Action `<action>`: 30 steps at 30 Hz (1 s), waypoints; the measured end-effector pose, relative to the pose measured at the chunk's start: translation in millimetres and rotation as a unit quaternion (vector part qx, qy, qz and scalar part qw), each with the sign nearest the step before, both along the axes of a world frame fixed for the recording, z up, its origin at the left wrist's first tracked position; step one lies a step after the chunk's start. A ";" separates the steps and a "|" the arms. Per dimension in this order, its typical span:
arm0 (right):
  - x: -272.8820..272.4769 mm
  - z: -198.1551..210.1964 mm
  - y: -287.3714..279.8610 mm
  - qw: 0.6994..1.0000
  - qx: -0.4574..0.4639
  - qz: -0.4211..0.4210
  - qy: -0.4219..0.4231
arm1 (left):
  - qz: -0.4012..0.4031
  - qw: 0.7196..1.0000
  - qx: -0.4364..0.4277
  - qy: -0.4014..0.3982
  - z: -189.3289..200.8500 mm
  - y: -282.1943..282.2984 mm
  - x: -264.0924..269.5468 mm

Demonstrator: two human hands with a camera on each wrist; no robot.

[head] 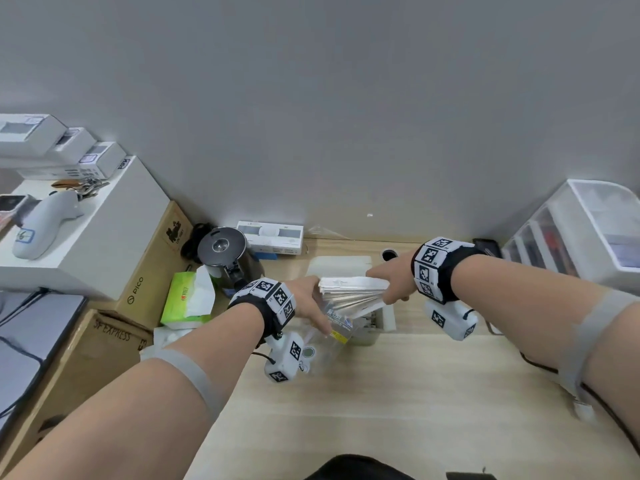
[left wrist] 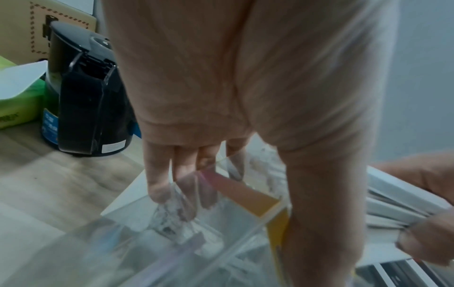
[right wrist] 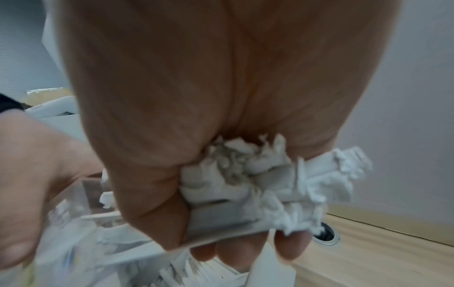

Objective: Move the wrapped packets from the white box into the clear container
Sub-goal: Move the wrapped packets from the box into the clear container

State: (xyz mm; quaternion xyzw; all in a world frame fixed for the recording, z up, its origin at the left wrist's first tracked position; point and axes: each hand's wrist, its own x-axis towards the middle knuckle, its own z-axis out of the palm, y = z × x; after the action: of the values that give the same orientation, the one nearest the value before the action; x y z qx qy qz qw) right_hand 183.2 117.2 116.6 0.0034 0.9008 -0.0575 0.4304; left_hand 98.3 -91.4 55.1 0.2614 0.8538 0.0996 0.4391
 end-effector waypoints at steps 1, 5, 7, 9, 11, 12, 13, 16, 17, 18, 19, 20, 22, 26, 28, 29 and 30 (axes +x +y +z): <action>0.2 -2.3 -3.7 1.000 -0.002 0.010 -0.007 | -0.002 1.000 0.009 0.000 -1.0 1.6 1.3; -0.9 -12.3 -13.5 0.998 0.000 0.048 -0.037 | -0.011 1.000 0.017 0.010 -8.3 0.1 6.0; -1.3 -15.4 -11.9 0.997 0.014 0.061 -0.039 | -0.005 1.000 0.016 0.001 -10.6 -6.2 7.1; -0.2 -18.5 -9.6 0.996 0.031 0.076 -0.031 | 0.003 1.000 0.018 0.006 -12.9 -14.1 7.6; 0.9 -24.1 -8.7 0.995 0.049 0.088 -0.027 | 0.011 1.000 0.025 0.004 -15.1 -18.6 8.5; 0.6 -26.3 -8.9 0.994 0.055 0.092 -0.030 | 0.011 1.000 0.025 0.001 -14.3 -19.3 9.1; -0.6 -28.3 -9.7 0.993 0.058 0.097 -0.034 | 0.007 1.000 0.026 0.001 -13.2 -19.3 9.8; -5.9 -30.4 -12.4 0.990 0.057 0.121 -0.048 | -0.002 0.999 0.031 0.010 -10.3 -16.7 10.3; -7.6 -30.8 -13.1 0.988 0.059 0.129 -0.055 | -0.007 0.999 0.031 0.012 -9.5 -15.8 10.7; -8.8 -30.9 -14.0 0.988 0.061 0.132 -0.059 | -0.009 0.999 0.030 0.010 -9.4 -15.0 10.4; -9.5 -32.3 -13.7 0.988 0.062 0.132 -0.058 | -0.011 0.999 0.029 0.010 -9.3 -14.5 10.0; -9.7 -34.0 -12.7 0.988 0.066 0.130 -0.055 | -0.012 0.999 0.027 0.011 -10.1 -14.6 9.4; -9.4 -39.2 -7.9 0.989 0.071 0.125 -0.048 | -0.018 0.999 0.024 0.013 -11.5 -16.6 9.1; -8.0 -44.1 -4.1 0.990 0.079 0.110 -0.048 | -0.027 0.999 0.023 0.016 -16.2 -17.9 8.9; -8.0 -42.9 -7.1 0.988 0.084 0.118 -0.056 | -0.035 0.999 0.023 0.016 -15.3 -15.9 9.4; -8.9 -43.0 -8.2 0.986 0.090 0.125 -0.058 | -0.040 0.999 0.019 0.015 -14.7 -14.0 9.6; -9.2 -40.5 -10.8 0.985 0.099 0.132 -0.058 | -0.044 0.999 0.017 0.013 -14.7 -12.0 9.7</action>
State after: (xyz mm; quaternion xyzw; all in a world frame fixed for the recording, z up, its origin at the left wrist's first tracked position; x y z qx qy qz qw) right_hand 173.9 106.4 76.1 -0.0693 0.8679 0.0899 0.4836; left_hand 108.0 -103.4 40.4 0.3075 0.8453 0.0908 0.4275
